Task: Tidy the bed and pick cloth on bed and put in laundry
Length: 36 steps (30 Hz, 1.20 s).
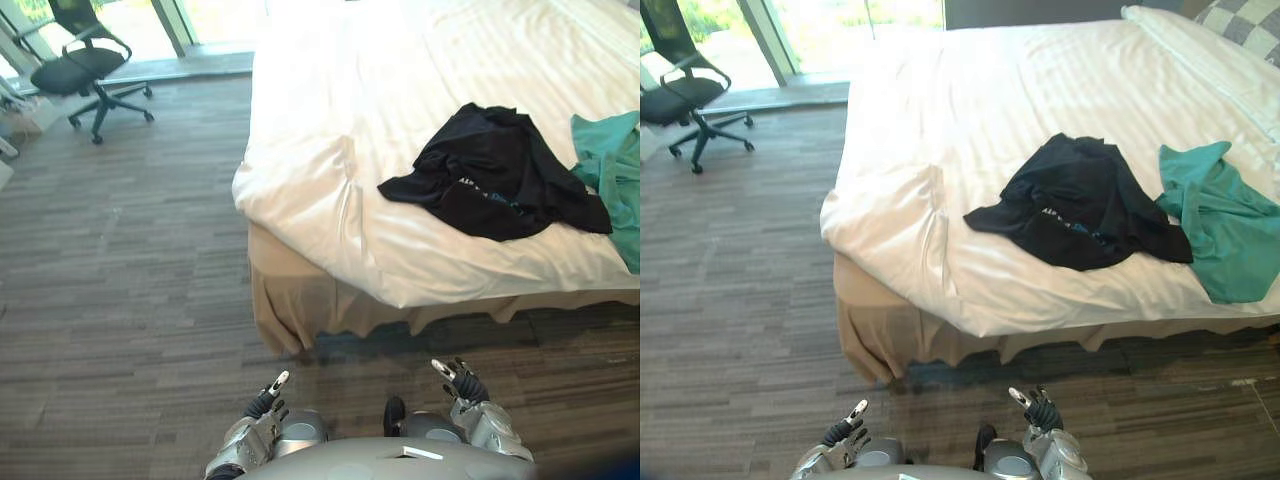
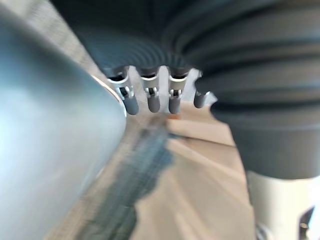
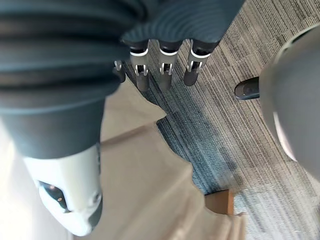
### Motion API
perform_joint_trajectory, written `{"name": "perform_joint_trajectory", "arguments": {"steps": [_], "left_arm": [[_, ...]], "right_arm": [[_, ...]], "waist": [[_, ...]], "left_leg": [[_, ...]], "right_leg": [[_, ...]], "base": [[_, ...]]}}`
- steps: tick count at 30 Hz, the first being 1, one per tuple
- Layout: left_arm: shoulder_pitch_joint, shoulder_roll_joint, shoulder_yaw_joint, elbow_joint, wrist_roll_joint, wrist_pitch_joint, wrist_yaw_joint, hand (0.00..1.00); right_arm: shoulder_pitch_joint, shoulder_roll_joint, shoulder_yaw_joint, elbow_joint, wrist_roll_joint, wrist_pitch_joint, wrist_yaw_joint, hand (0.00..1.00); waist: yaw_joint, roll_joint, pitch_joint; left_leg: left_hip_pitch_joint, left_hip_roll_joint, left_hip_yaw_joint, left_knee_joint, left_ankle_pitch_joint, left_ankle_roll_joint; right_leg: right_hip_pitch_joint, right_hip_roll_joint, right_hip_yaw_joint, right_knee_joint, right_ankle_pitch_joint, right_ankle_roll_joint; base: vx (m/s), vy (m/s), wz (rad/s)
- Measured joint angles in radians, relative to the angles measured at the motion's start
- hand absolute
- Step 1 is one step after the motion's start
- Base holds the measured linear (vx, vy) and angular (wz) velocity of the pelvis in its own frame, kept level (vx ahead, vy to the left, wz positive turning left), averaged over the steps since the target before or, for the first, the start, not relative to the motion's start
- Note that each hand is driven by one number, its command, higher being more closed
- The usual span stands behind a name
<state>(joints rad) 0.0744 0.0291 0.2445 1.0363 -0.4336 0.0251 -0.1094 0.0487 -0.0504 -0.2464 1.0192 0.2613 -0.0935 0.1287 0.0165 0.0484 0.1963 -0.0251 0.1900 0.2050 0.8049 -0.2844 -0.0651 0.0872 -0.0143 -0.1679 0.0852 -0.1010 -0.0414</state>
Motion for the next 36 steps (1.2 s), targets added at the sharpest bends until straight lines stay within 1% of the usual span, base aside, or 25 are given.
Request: {"name": "perform_joint_trajectory", "arguments": {"steps": [1, 3, 4, 5, 6, 7, 8, 9, 10, 13, 14, 15, 17, 19, 20, 22, 23, 25, 26, 27, 29, 30, 32, 35, 36], "left_arm": [[-0.001, 0.002, -0.001, 0.000, 0.026, -0.005, -0.003, 0.00], [-0.002, 0.012, -0.012, 0.000, 0.038, -0.010, -0.006, 0.00], [-0.003, 0.016, -0.027, 0.001, 0.056, -0.010, -0.015, 0.00], [-0.003, 0.017, -0.042, 0.004, 0.069, -0.010, -0.017, 0.00], [-0.006, 0.014, -0.048, 0.006, 0.073, -0.010, -0.018, 0.00], [-0.011, 0.034, -0.066, 0.007, 0.079, 0.003, -0.021, 0.00], [-0.009, 0.043, -0.076, 0.007, 0.087, 0.008, -0.025, 0.00], [-0.012, 0.062, -0.096, 0.008, 0.103, 0.018, -0.035, 0.00], [-0.017, 0.076, -0.118, 0.008, 0.112, 0.038, -0.037, 0.00], [-0.016, 0.086, -0.165, 0.008, 0.104, 0.065, -0.035, 0.00], [-0.017, 0.086, -0.173, 0.008, 0.097, 0.070, -0.033, 0.00], [-0.016, 0.087, -0.184, 0.011, 0.070, 0.076, -0.018, 0.00], [-0.017, 0.093, -0.186, 0.025, -0.014, 0.077, 0.022, 0.00], [-0.013, 0.095, -0.168, 0.050, -0.139, 0.066, 0.079, 0.00], [-0.010, 0.094, -0.161, 0.051, -0.172, 0.060, 0.093, 0.00], [0.007, 0.082, -0.099, 0.051, -0.289, 0.024, 0.132, 0.00], [0.017, 0.077, -0.054, 0.051, -0.356, -0.008, 0.162, 0.00], [0.028, 0.078, -0.008, 0.051, -0.423, -0.045, 0.184, 0.00], [0.045, 0.079, 0.048, 0.051, -0.499, -0.098, 0.200, 0.00], [0.052, 0.079, 0.070, 0.051, -0.526, -0.118, 0.202, 0.00], [0.074, 0.080, 0.156, 0.046, -0.622, -0.200, 0.218, 0.00], [0.077, 0.081, 0.174, 0.046, -0.646, -0.218, 0.226, 0.00], [0.081, 0.083, 0.260, 0.042, -0.728, -0.283, 0.243, 0.00], [0.079, 0.099, 0.366, 0.021, -0.803, -0.322, 0.246, 0.00], [0.071, 0.114, 0.416, -0.002, -0.834, -0.337, 0.246, 0.00]], "right_arm": [[0.015, 0.001, -0.020, 0.001, -0.006, 0.003, -0.008, 0.00], [0.028, -0.001, -0.031, 0.005, -0.011, 0.007, -0.016, 0.00], [0.030, -0.003, -0.040, 0.030, -0.010, 0.011, -0.016, 0.00], [0.029, -0.009, -0.053, 0.039, -0.010, 0.012, -0.016, 0.00], [0.029, -0.011, -0.059, 0.045, -0.011, 0.013, -0.018, 0.00], [0.027, -0.002, -0.056, 0.053, -0.011, 0.014, -0.019, 0.00], [0.029, 0.006, -0.053, 0.053, -0.011, 0.014, -0.018, 0.00], [0.028, 0.019, -0.053, 0.060, -0.010, 0.015, -0.020, 0.00], [0.028, 0.026, -0.053, 0.059, -0.010, 0.015, -0.024, 0.00], [0.040, 0.029, -0.054, 0.060, -0.012, 0.013, -0.025, 0.00], [0.041, 0.029, -0.054, 0.059, -0.015, 0.012, -0.025, 0.00], [0.040, 0.029, -0.062, 0.058, -0.032, 0.009, -0.026, 0.00], [0.036, 0.023, -0.064, 0.057, -0.065, 0.004, -0.026, 0.00], [0.035, 0.008, -0.065, 0.059, -0.107, 0.002, -0.028, 0.00], [0.036, 0.004, -0.065, 0.061, -0.121, 0.002, -0.028, 0.00], [0.036, -0.007, -0.066, 0.078, -0.153, 0.004, -0.027, 0.00], [0.034, -0.008, -0.066, 0.080, -0.166, 0.006, -0.027, 0.00], [0.030, -0.009, -0.067, 0.084, -0.168, 0.007, -0.027, 0.00], [0.026, -0.012, -0.070, 0.099, -0.168, 0.010, -0.027, 0.00], [0.024, -0.013, -0.071, 0.101, -0.168, 0.011, -0.027, 0.00], [0.022, -0.013, -0.071, 0.101, -0.168, 0.012, -0.025, 0.00], [0.022, -0.014, -0.072, 0.101, -0.168, 0.013, -0.025, 0.00], [0.012, -0.021, -0.089, 0.108, -0.168, 0.017, -0.022, 0.00], [0.005, -0.028, -0.098, 0.117, -0.168, 0.023, -0.018, 0.00], [0.006, -0.031, -0.099, 0.118, -0.168, 0.023, -0.017, 0.00]], "waist": [[-0.001, -0.003, -0.001], [-0.002, -0.010, -0.004], [-0.006, -0.016, -0.007], [-0.011, -0.008, -0.011], [-0.013, -0.004, -0.013], [-0.021, -0.034, -0.018], [-0.023, -0.049, -0.025], [-0.021, -0.065, -0.032], [-0.024, -0.083, -0.042], [-0.028, -0.081, -0.043], [-0.028, -0.085, -0.046], [-0.031, -0.079, -0.047], [-0.035, -0.072, -0.042], [-0.035, -0.068, -0.043], [-0.037, -0.067, -0.042], [-0.032, -0.067, -0.042], [-0.033, -0.067, -0.042], [-0.031, -0.068, -0.041], [-0.024, -0.068, -0.041], [-0.023, -0.068, -0.041], [-0.022, -0.068, -0.040], [-0.022, -0.067, -0.041], [-0.020, -0.063, -0.040], [-0.008, -0.066, -0.038], [0.000, -0.069, -0.040]], "left_leg": [[-0.015, 0.013, 0.039, -0.066, -0.004, 0.005], [-0.023, 0.002, 0.061, -0.268, 0.007, -0.004], [-0.019, -0.018, 0.054, -0.453, 0.058, -0.016], [-0.011, -0.029, 0.051, -0.621, 0.205, -0.018], [-0.006, -0.029, 0.043, -0.646, 0.250, -0.031], [0.018, -0.058, 0.047, -0.674, 0.267, -0.020], [0.028, -0.071, 0.050, -0.695, 0.267, -0.019], [0.052, -0.098, 0.060, -0.744, 0.272, -0.012], [0.074, -0.120, 0.064, -0.780, 0.280, -0.002], [0.135, -0.152, 0.078, -0.860, 0.301, 0.007], [0.146, -0.156, 0.080, -0.877, 0.307, 0.008], [0.155, -0.161, 0.083, -0.902, 0.318, 0.011], [0.154, -0.162, 0.083, -0.903, 0.319, 0.011], [0.155, -0.168, 0.068, -0.906, 0.322, 0.012], [0.155, -0.169, 0.059, -0.908, 0.323, 0.012], [0.154, -0.171, 0.042, -0.909, 0.328, 0.012], [0.150, -0.172, 0.028, -0.909, 0.332, 0.013], [0.148, -0.174, 0.007, -0.910, 0.336, 0.014], [0.147, -0.176, -0.007, -0.910, 0.338, 0.015], [0.147, -0.177, -0.012, -0.910, 0.338, 0.015], [0.142, -0.185, -0.040, -0.910, 0.337, 0.016], [0.139, -0.188, -0.048, -0.910, 0.338, 0.017], [0.119, -0.198, -0.067, -0.910, 0.338, 0.018], [0.112, -0.208, -0.086, -0.909, 0.335, 0.023], [0.112, -0.214, -0.098, -0.909, 0.335, 0.024]], "right_leg": [[0.028, -0.014, 0.002, -0.014, -0.003, 0.005], [0.045, -0.041, 0.007, -0.020, -0.009, 0.021], [0.048, -0.060, 0.010, -0.017, -0.015, 0.040], [0.047, -0.062, 0.013, -0.017, -0.021, 0.062], [0.051, -0.060, 0.016, -0.017, -0.029, 0.074], [0.059, -0.087, 0.015, -0.024, -0.022, 0.096], [0.060, -0.099, 0.015, -0.025, -0.025, 0.101], [0.061, -0.121, 0.016, -0.030, -0.035, 0.115], [0.065, -0.137, 0.017, -0.033, -0.038, 0.122], [0.083, -0.159, 0.018, -0.033, -0.043, 0.135], [0.084, -0.161, 0.019, -0.033, -0.045, 0.137], [0.080, -0.162, 0.019, -0.034, -0.045, 0.139], [0.078, -0.162, 0.018, -0.034, -0.045, 0.139], [0.087, -0.160, 0.007, -0.035, -0.050, 0.145], [0.093, -0.161, -0.001, -0.036, -0.052, 0.146], [0.101, -0.162, -0.021, -0.036, -0.058, 0.145], [0.105, -0.163, -0.038, -0.036, -0.060, 0.145], [0.114, -0.163, -0.056, -0.036, -0.064, 0.145], [0.119, -0.165, -0.070, -0.035, -0.070, 0.146], [0.121, -0.165, -0.073, -0.036, -0.072, 0.145], [0.134, -0.170, -0.104, -0.038, -0.083, 0.151], [0.135, -0.172, -0.113, -0.039, -0.085, 0.152], [0.135, -0.179, -0.143, -0.043, -0.087, 0.154], [0.146, -0.183, -0.164, -0.053, -0.085, 0.157], [0.157, -0.185, -0.177, -0.061, -0.085, 0.157]], "base": [[0.21, 0.043, -0.13], [0.23, 0.097, -0.06], [0.26, 0.171, -0.01], [0.26, 0.196, -0.03], [0.28, 0.230, 0.06], [0.19, 0.189, 0.08], [0.21, 0.202, 0.07], [0.15, 0.147, -0.03], [0.13, 0.109, -0.07], [0.10, 0.089, -0.09], [0.05, 0.038, -0.12], [0.03, 0.007, -0.08], [0.01, -0.001, -0.02], [-0.01, -0.025, 0.13], [-0.02, -0.032, 0.27], [-0.03, -0.032, 0.27], [-0.04, -0.029, 0.27], [-0.04, -0.030, 0.33], [-0.05, -0.025, 0.30], [-0.04, -0.016, 0.30], [-0.01, -0.021, 0.34], [0.00, -0.023, 0.43], [0.02, -0.008, 0.39], [0.07, -0.010, 0.27], [0.13, -0.041, 0.31]]}}
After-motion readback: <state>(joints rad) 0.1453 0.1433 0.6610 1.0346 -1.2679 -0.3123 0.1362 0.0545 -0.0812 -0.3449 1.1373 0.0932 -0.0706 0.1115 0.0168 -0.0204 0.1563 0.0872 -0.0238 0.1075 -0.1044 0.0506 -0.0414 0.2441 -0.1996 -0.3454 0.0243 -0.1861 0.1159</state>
